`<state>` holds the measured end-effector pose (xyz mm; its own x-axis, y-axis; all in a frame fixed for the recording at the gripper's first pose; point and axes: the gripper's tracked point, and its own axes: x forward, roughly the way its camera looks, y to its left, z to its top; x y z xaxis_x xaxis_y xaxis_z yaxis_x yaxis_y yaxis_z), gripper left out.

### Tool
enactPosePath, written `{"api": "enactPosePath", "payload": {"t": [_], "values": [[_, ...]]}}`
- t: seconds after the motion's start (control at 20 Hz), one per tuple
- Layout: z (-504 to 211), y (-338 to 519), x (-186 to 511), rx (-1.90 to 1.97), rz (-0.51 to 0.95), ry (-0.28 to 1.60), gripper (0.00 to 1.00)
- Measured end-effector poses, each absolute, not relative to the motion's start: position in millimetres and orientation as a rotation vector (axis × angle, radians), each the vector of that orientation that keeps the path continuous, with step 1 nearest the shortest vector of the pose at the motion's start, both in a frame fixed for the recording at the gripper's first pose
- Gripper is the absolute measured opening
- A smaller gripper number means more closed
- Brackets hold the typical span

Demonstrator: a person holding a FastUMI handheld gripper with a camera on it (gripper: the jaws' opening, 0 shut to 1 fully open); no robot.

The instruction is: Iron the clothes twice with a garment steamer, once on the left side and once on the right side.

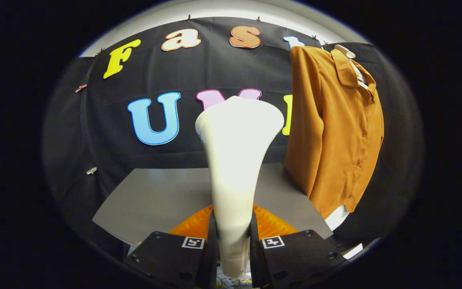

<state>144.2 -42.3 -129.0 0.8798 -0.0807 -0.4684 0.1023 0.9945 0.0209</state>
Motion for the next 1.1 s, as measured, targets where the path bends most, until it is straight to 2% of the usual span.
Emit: {"api": "enactPosePath", "payload": {"t": [0.35, 0.65, 1.1], "values": [[-92.0, -29.4, 78.3, 0.044, -0.178, 0.421, 0.37], [-90.5, -70.4, 40.6, 0.110, -0.305, 0.439, 0.36], [-85.6, -167.8, 47.5, 0.120, -0.396, 0.421, 0.36]]}}
